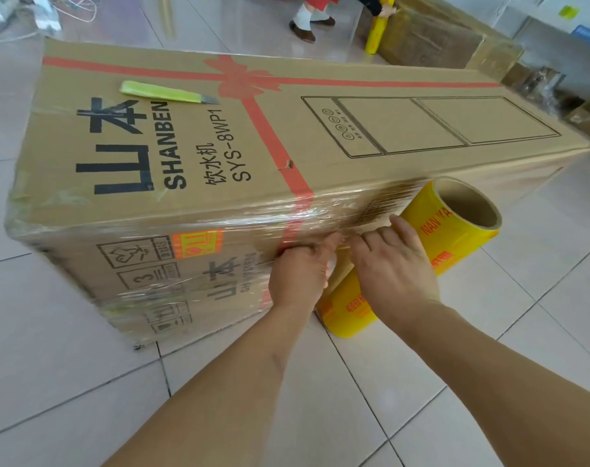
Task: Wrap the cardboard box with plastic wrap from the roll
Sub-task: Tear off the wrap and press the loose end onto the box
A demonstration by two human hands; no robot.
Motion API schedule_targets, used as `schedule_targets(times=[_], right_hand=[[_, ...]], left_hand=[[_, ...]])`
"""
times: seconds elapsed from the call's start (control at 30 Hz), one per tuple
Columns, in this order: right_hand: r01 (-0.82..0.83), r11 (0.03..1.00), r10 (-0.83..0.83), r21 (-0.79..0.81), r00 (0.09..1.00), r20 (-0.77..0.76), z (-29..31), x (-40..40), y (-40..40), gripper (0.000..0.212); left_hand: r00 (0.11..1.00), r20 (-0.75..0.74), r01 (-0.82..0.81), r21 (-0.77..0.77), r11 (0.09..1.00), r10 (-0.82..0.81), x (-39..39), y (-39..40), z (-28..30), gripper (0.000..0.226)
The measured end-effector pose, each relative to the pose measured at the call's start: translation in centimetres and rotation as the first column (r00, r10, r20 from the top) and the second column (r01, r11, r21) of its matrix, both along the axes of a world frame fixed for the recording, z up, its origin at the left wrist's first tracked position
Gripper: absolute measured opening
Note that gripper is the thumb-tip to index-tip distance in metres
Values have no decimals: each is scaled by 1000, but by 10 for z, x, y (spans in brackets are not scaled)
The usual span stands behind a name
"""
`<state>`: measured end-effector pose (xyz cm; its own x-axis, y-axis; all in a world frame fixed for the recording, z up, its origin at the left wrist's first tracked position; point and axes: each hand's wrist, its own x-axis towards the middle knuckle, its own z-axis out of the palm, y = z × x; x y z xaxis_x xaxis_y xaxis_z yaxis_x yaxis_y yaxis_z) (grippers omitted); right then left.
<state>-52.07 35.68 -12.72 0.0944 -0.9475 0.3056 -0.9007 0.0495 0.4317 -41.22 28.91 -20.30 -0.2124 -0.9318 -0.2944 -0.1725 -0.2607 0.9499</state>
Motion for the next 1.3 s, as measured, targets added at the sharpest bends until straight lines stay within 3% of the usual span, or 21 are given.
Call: schedule_targets(times=[0.07,0.2,0.37,0.53,0.63,0.73,0.87,0.97,1.03,1.17,1.3], right_hand=[[4,1000,-4,-21,1000,7,0,-7,3,6],[19,1000,-19,-17,1000,-7,-1,-19,10,14],[15,1000,-15,24,1000,-6,-6,-8,1,11],[33,999,-32,39,998,-45,-9,-7,-1,10],[14,1000,-14,11,999,-41,-9,-15,5,14],[14,999,-12,43,999,-45,-12,-18,7,7],[31,995,-28,97,999,-28,-20,-5,3,31],[48,992,-45,121,999,-27,-25,0,2,47],[45,994,-41,101,998,-41,-25,-1,0,40],[10,998,-10,67,1000,-5,-26,-8,0,5],[9,998,-9,63,1000,-10,-31,-15,2,9]], left_hand=[[1000,19,-9,-45,999,10,-2,1,0,75],[1000,12,-25,-38,999,25,-1,3,-3,88],[998,-48,37,-32,999,-38,2,5,-10,56],[967,253,54,-95,994,-28,0,1,-6,71],[942,335,74,-151,986,-19,3,3,1,70],[950,311,89,-168,982,-33,0,4,-5,70],[980,200,35,-101,994,-14,-1,9,-18,73],[969,247,45,-123,991,-13,0,10,-18,71],[955,295,63,-143,988,-18,1,12,-19,71],[886,461,142,-158,977,-54,4,11,-16,75],[869,495,137,-207,969,-17,2,1,-18,74]])
